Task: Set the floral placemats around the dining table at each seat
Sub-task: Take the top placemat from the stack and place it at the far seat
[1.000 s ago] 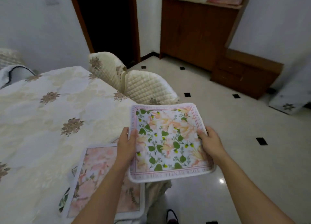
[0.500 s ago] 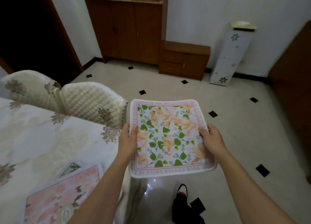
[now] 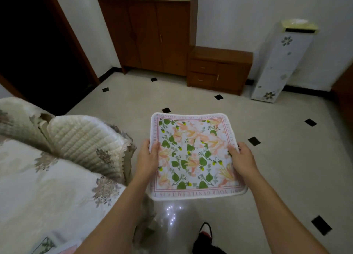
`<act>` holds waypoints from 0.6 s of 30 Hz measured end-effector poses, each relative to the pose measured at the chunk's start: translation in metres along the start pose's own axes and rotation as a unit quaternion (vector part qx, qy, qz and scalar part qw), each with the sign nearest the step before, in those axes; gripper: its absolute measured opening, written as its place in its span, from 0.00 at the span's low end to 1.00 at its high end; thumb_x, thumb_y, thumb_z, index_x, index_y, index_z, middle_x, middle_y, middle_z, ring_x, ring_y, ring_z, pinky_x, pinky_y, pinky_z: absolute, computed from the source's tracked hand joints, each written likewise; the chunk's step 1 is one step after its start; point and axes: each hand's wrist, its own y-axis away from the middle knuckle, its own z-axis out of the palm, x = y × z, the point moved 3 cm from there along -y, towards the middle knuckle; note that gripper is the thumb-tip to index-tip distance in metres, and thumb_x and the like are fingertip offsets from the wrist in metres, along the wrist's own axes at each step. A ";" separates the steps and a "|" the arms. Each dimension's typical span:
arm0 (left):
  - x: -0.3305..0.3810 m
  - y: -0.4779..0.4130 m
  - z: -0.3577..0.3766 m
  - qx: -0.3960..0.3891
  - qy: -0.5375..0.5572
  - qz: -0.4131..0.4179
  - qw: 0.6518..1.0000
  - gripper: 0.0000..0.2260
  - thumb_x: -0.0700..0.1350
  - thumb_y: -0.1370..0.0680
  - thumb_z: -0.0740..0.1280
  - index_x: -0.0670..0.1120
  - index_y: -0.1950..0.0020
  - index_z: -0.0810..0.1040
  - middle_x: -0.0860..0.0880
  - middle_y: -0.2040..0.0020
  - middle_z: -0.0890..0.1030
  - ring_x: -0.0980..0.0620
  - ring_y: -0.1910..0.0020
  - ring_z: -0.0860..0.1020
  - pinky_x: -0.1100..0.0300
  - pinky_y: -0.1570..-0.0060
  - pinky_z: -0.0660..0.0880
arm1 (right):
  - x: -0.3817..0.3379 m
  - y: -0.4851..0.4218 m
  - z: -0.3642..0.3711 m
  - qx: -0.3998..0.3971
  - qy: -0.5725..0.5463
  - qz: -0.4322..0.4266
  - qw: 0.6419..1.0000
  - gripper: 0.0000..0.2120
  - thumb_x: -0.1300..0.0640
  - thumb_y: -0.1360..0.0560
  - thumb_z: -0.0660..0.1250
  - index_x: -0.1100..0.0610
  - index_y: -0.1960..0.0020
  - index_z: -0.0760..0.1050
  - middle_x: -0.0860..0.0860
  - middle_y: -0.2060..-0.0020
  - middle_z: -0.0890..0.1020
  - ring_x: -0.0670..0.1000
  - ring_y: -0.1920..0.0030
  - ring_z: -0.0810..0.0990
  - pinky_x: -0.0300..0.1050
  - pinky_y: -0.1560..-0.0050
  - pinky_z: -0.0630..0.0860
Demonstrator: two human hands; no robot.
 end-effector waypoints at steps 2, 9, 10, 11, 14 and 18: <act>0.014 -0.026 0.016 0.014 0.009 -0.011 1.000 0.05 0.52 0.17 0.60 0.53 0.48 0.74 0.48 0.52 0.85 0.51 0.58 0.86 0.46 0.56 0.83 | -0.015 -0.036 -0.004 -0.009 0.006 -0.009 1.000 0.07 0.51 0.18 0.61 0.53 0.48 0.74 0.51 0.54 0.84 0.52 0.56 0.84 0.47 0.59 0.79; 0.041 -0.099 0.050 0.053 0.010 -0.011 0.998 0.08 0.52 0.17 0.60 0.49 0.45 0.74 0.47 0.51 0.84 0.51 0.57 0.86 0.46 0.56 0.83 | -0.047 -0.141 0.002 -0.041 0.030 -0.022 0.998 0.10 0.50 0.20 0.62 0.54 0.48 0.79 0.51 0.55 0.85 0.54 0.55 0.85 0.54 0.50 0.81; 0.042 -0.107 0.051 0.058 0.013 -0.014 0.998 0.09 0.52 0.17 0.60 0.48 0.45 0.74 0.47 0.51 0.84 0.50 0.57 0.86 0.45 0.56 0.83 | -0.050 -0.151 0.007 -0.046 0.027 -0.021 0.998 0.10 0.50 0.20 0.62 0.54 0.48 0.79 0.51 0.56 0.85 0.54 0.55 0.85 0.55 0.50 0.82; 0.041 -0.116 0.051 0.061 0.014 -0.021 0.998 0.08 0.52 0.17 0.60 0.48 0.45 0.74 0.47 0.51 0.85 0.50 0.57 0.86 0.44 0.56 0.83 | -0.053 -0.160 0.012 -0.052 0.028 -0.020 0.998 0.09 0.50 0.19 0.62 0.54 0.49 0.78 0.51 0.56 0.85 0.54 0.55 0.85 0.55 0.50 0.82; 0.041 -0.142 0.048 0.065 0.024 -0.031 0.997 0.07 0.51 0.17 0.60 0.49 0.45 0.74 0.46 0.50 0.85 0.49 0.57 0.86 0.43 0.56 0.83 | -0.063 -0.187 0.031 -0.068 0.038 -0.024 0.997 0.09 0.51 0.19 0.62 0.54 0.49 0.77 0.52 0.56 0.85 0.54 0.55 0.84 0.53 0.51 0.81; 0.037 -0.181 0.037 0.088 0.018 -0.035 0.995 0.09 0.53 0.18 0.61 0.50 0.43 0.74 0.47 0.50 0.85 0.48 0.56 0.86 0.42 0.54 0.83 | -0.082 -0.222 0.066 -0.093 0.044 -0.027 0.994 0.08 0.51 0.19 0.62 0.54 0.49 0.77 0.52 0.56 0.84 0.54 0.55 0.84 0.52 0.52 0.81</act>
